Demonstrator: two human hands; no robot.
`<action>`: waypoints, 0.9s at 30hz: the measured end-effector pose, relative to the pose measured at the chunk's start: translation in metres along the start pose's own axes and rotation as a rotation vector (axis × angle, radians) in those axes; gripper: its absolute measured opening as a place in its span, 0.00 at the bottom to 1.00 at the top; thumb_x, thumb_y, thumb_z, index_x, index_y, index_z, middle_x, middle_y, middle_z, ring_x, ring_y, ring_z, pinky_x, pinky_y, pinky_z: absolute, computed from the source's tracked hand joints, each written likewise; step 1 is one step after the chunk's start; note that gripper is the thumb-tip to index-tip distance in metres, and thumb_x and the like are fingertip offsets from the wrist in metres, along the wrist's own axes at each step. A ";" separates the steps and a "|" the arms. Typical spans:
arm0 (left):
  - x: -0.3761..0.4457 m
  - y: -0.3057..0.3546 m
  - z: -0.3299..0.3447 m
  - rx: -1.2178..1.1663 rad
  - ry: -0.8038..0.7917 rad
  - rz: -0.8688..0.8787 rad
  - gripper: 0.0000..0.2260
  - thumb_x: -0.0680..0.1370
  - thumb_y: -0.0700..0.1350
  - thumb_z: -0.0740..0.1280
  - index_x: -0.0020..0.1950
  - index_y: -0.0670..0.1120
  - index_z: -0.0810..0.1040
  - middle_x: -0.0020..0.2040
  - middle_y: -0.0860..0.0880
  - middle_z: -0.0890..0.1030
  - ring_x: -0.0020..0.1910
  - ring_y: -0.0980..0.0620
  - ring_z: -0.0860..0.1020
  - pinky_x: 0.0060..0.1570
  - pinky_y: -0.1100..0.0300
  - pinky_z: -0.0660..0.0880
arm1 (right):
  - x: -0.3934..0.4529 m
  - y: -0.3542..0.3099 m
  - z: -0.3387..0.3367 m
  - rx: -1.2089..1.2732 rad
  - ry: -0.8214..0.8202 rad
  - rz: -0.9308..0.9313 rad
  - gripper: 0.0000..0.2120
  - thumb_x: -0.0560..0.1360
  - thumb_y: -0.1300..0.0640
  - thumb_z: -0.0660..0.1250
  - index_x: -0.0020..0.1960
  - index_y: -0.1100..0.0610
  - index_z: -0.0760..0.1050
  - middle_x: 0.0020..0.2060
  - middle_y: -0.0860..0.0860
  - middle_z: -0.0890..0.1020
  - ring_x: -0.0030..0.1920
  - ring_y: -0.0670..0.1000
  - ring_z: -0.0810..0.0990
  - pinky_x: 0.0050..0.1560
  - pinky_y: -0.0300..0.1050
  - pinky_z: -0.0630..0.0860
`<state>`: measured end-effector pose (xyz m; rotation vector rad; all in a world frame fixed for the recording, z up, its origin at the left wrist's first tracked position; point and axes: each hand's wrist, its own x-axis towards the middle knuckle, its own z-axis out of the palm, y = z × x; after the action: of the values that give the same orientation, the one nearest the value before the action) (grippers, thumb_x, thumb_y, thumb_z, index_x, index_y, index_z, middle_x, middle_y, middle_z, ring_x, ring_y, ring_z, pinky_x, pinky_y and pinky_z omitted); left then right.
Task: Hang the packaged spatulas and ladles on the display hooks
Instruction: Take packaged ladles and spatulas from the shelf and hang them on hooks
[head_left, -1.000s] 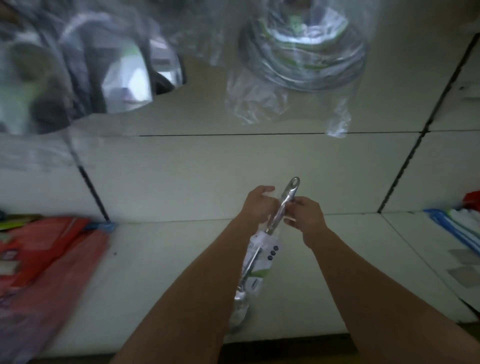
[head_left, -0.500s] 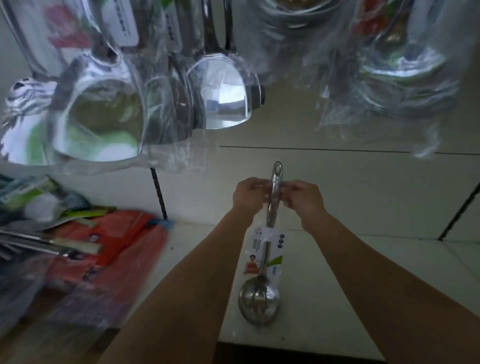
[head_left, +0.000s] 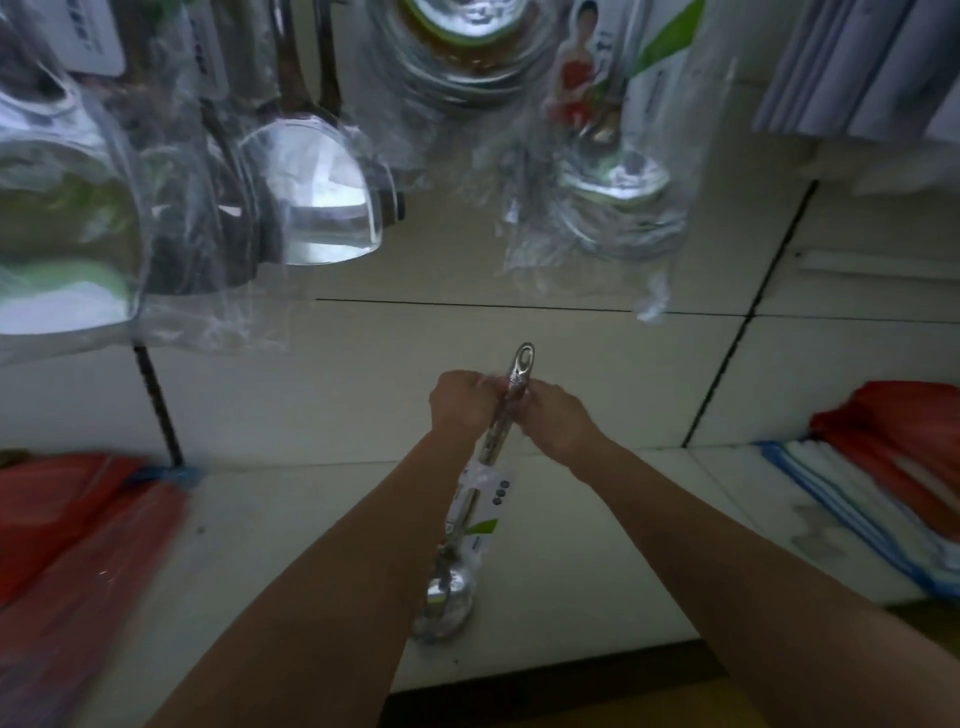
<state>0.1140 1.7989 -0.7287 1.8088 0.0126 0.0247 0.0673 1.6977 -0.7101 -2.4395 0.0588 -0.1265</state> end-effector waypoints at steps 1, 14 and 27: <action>-0.002 0.002 0.003 0.009 -0.033 0.005 0.12 0.74 0.44 0.67 0.31 0.44 0.76 0.35 0.42 0.77 0.37 0.49 0.75 0.38 0.59 0.70 | -0.004 0.003 -0.001 0.022 -0.014 0.000 0.15 0.80 0.58 0.59 0.65 0.57 0.73 0.54 0.56 0.78 0.49 0.51 0.74 0.55 0.46 0.72; -0.028 0.037 0.021 0.118 -0.163 0.075 0.12 0.77 0.45 0.66 0.37 0.40 0.81 0.30 0.46 0.74 0.29 0.52 0.69 0.30 0.62 0.64 | -0.020 0.019 -0.017 0.245 0.110 0.189 0.11 0.75 0.66 0.61 0.52 0.70 0.77 0.46 0.66 0.82 0.47 0.64 0.83 0.48 0.60 0.80; -0.069 0.075 0.084 0.022 -0.284 0.101 0.04 0.72 0.39 0.67 0.41 0.48 0.76 0.48 0.45 0.81 0.48 0.47 0.79 0.49 0.53 0.75 | -0.053 0.071 -0.095 0.491 0.159 0.259 0.12 0.78 0.64 0.60 0.59 0.60 0.75 0.48 0.59 0.79 0.40 0.53 0.77 0.38 0.44 0.77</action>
<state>0.0462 1.6980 -0.6763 1.8191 -0.2817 -0.1607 0.0039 1.5867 -0.6872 -1.9097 0.3687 -0.1939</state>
